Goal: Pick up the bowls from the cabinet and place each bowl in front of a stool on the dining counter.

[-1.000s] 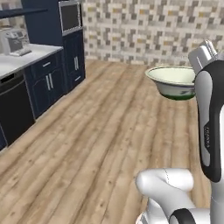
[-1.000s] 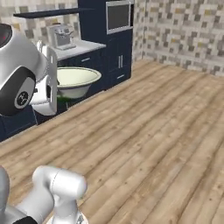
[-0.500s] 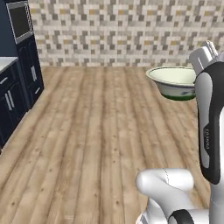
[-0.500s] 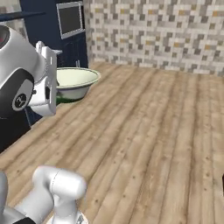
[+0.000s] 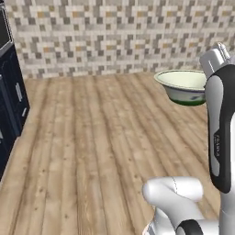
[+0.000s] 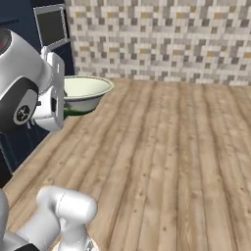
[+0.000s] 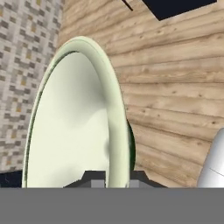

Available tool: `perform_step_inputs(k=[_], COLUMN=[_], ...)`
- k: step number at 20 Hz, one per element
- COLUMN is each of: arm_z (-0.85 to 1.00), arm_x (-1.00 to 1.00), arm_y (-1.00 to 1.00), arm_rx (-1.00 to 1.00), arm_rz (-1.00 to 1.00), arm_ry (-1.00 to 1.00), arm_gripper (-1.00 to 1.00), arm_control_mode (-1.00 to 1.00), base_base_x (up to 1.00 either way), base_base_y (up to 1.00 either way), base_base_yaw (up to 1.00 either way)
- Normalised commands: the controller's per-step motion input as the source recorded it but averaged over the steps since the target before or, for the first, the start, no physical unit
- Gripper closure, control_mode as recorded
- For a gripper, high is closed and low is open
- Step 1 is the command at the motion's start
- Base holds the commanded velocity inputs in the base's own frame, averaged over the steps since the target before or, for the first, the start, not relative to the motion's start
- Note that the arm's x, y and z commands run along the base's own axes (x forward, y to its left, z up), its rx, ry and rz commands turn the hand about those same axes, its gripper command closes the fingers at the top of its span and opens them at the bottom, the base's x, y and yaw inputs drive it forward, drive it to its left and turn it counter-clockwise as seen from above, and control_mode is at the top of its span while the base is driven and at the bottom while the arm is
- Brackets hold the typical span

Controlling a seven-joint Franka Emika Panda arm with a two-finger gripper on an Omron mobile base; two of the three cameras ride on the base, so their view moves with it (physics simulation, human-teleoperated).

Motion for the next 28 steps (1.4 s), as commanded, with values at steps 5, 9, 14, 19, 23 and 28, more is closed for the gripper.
perform_step_inputs(k=[5,9,14,19,23,28], arm_z=[0.0,0.0,0.0,0.0,0.0,0.0], arm_x=[0.0,0.0,0.0,0.0,0.0,0.0], arm_y=[0.0,0.0,0.0,0.0,0.0,0.0], arm_rx=[0.0,0.0,0.0,0.0,0.0,0.0], arm_rz=[0.0,0.0,0.0,0.0,0.0,0.0], arm_ry=[0.0,0.0,0.0,0.0,0.0,0.0], arm_gripper=[1.0,1.0,1.0,1.0,1.0,1.0], arm_control_mode=[1.0,1.0,1.0,1.0,1.0,1.0], base_base_x=[1.0,1.0,1.0,1.0,1.0,1.0], base_base_y=[0.87,0.78,0.64,0.37,0.16,0.2], base_base_yaw=[-0.27,-0.27,-0.26,-0.28,-0.33,-0.37])
